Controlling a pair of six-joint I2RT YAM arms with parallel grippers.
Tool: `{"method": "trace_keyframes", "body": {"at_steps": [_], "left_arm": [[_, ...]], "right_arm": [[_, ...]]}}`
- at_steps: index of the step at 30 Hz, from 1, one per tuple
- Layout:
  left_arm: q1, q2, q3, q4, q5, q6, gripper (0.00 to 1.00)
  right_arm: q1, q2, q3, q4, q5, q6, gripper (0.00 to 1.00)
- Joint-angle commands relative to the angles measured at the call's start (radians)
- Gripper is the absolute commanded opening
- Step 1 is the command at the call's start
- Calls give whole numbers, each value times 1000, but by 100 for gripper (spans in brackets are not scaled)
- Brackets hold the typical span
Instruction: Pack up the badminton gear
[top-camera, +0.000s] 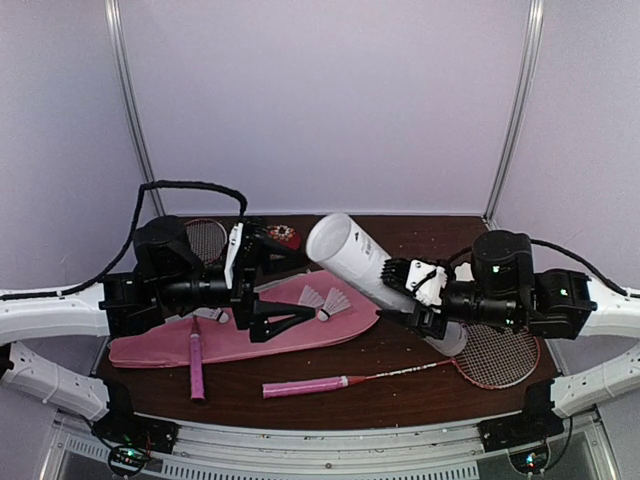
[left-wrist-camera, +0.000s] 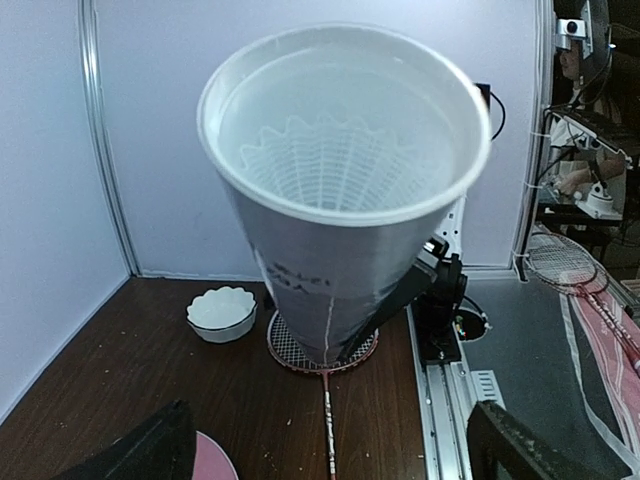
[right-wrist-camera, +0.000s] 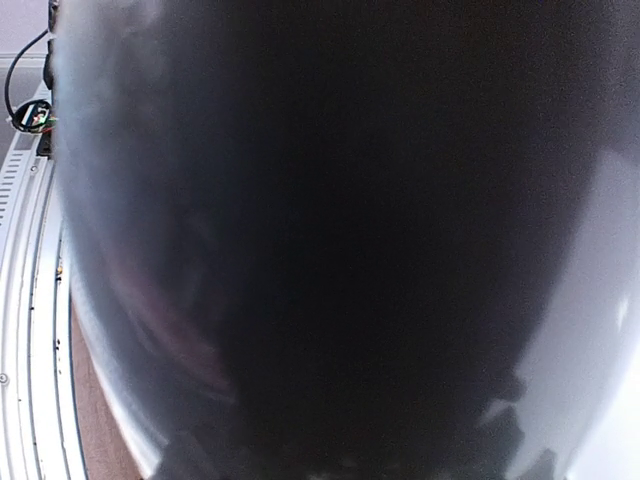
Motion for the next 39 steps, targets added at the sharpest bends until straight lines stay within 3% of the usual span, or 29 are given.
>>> {"method": "trace_keyframes", "body": {"at_steps": [1, 11, 21, 27, 33, 35, 39], "left_arm": [[-57, 49, 59, 130, -20, 57, 98], [-124, 114, 44, 409, -132, 13, 98], [-130, 128, 109, 262, -119, 65, 97], [-130, 139, 111, 245, -125, 60, 80], [-130, 129, 69, 282, -177, 66, 66], [-130, 126, 44, 326, -201, 54, 66], [-130, 132, 1, 422, -271, 22, 61]], "right_arm": [[39, -8, 5, 89, 40, -66, 54], [62, 15, -19, 115, 14, -67, 55], [62, 38, -25, 64, 27, -57, 56], [62, 33, -37, 61, 39, -49, 59], [62, 32, -45, 75, 92, -5, 77], [61, 37, -42, 84, 132, 25, 91], [61, 54, -18, 88, 192, 84, 98]]}}
